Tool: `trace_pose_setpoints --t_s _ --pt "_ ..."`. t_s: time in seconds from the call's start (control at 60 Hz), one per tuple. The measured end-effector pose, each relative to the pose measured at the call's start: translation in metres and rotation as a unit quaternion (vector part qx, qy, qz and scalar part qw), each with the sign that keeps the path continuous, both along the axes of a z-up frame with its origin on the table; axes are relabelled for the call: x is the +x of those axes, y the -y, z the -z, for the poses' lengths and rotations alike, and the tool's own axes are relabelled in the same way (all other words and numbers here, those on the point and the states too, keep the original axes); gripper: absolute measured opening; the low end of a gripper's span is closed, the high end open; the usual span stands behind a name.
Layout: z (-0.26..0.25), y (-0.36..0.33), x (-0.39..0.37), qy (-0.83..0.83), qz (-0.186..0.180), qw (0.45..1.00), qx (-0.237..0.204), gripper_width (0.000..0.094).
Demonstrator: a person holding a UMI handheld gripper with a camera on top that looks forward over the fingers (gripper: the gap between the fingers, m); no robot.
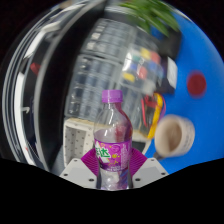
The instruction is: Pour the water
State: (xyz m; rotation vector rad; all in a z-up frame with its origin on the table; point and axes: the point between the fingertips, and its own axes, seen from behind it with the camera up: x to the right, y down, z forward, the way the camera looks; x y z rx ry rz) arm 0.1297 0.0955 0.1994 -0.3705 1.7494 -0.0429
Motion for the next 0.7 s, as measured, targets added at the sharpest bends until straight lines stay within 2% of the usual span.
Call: trace_pose_setpoints --t_s 0.1,0.15,0.233,0.3,0.383,0.5,0.7 --pt "-0.031 0.054 -0.002 0.022 0.015 0.978 -0.207 0.0360" --pt "-0.048 0.078 -0.002 0.034 0.022 0.954 -0.296 0.0359" --pt "-0.065 0.121 -0.002 0.054 0.042 0.905 -0.420 0.0360" --pt "-0.073 0.150 -0.003 0.047 0.047 0.868 -0.491 0.0359" --pt "-0.064 0.183 -0.001 0.044 0.057 0.835 -0.545 0.0359" --pt "-0.032 0.217 0.006 0.021 0.040 0.807 -0.588 0.0359" --pt "0.039 0.253 0.016 -0.008 0.016 0.798 -0.602 0.0358"
